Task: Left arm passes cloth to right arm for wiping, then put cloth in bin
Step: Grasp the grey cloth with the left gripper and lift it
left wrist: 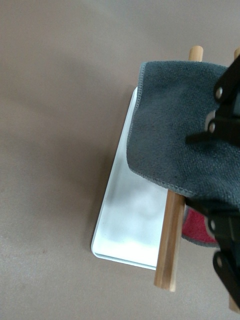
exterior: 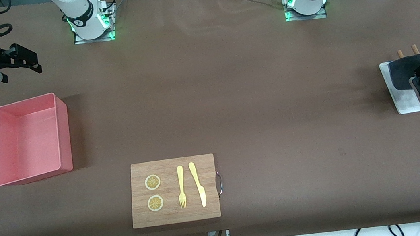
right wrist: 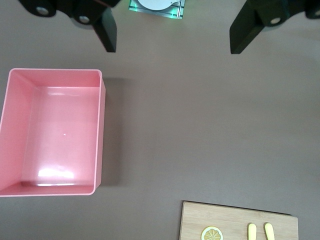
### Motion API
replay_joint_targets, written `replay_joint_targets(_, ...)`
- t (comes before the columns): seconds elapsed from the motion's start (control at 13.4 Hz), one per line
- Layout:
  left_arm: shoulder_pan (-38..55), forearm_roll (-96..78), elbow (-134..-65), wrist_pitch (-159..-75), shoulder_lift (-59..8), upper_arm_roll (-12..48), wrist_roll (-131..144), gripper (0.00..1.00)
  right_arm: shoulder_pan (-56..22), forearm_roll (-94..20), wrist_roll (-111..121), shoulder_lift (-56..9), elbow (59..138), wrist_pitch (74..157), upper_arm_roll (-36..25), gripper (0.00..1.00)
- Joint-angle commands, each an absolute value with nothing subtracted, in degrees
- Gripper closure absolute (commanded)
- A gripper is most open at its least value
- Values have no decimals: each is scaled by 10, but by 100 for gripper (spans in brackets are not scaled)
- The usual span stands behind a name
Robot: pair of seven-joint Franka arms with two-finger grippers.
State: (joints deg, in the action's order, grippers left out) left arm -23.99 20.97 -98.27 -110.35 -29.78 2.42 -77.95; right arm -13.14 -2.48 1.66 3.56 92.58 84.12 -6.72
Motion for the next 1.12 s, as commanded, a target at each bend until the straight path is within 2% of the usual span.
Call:
replay_joint_targets(0.0, -244, 226, -969, -1094, -301, 30, -793, 77, -129, -33, 25, 42, 931, 844, -65, 0)
replay_joint_targets(0.22, -243, 224, -963, -1079, -296, 34, -793, 93, -128, -33, 25, 45, 932, 839, -68, 0)
replay_joint_targets(0.37, -241, 224, -946, -1048, -294, 36, -793, 99, -128, -33, 25, 46, 932, 838, -69, 0)
replay_joint_targets(0.52, -237, 222, -914, -992, -292, 42, -792, 99, -128, -33, 25, 47, 933, 837, -73, 0)
replay_joint_targets(0.82, -237, 213, -825, -863, -288, 93, -774, 100, -128, -33, 28, 42, 932, 836, -73, 0)
replay_joint_targets(1.05, -237, 150, -773, -770, -284, 123, -705, 100, -127, -33, 76, 43, 925, 827, -75, 0)
